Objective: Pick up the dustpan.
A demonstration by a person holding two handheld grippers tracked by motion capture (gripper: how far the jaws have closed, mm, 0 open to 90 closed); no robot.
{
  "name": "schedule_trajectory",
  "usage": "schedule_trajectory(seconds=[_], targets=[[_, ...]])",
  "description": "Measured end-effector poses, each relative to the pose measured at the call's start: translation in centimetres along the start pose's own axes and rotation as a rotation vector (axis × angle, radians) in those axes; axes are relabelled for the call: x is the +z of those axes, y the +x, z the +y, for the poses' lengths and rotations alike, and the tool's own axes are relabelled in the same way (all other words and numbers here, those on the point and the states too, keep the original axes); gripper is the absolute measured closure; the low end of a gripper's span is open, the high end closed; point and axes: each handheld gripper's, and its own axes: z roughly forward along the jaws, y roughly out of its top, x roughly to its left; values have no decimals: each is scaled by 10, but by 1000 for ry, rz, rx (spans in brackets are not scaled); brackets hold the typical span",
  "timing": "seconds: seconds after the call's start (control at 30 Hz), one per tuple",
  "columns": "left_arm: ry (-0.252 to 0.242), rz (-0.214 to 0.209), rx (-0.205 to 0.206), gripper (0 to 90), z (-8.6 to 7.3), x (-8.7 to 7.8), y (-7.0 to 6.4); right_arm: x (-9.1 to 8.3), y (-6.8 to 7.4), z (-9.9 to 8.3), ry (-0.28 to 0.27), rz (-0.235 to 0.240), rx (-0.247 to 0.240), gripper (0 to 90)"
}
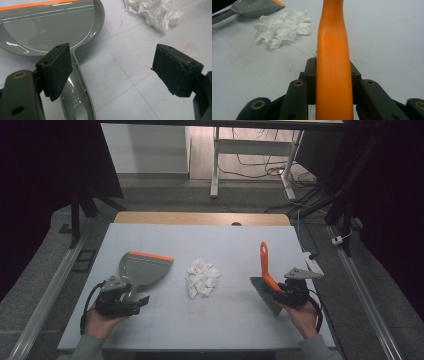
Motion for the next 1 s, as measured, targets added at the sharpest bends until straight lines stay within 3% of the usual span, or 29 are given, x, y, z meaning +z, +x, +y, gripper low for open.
schedule_trajectory(seconds=[0.37, 0.5, 0.57, 1.0], targets=[[-15, -5, -4, 167, 1, -1, 1, -3, -2, 0, -18, -5, -2, 710], [-13, -29, 6, 167, 5, 1, 1, -4, -6, 0, -43, 19, 29, 710], [-10, -17, 1, 167, 7, 1, 0, -3, -7, -1, -51, 22, 43, 710], [-27, -34, 58, 171, 14, -2, -11, -11, -1, -1, -48, -17, 9, 711]])
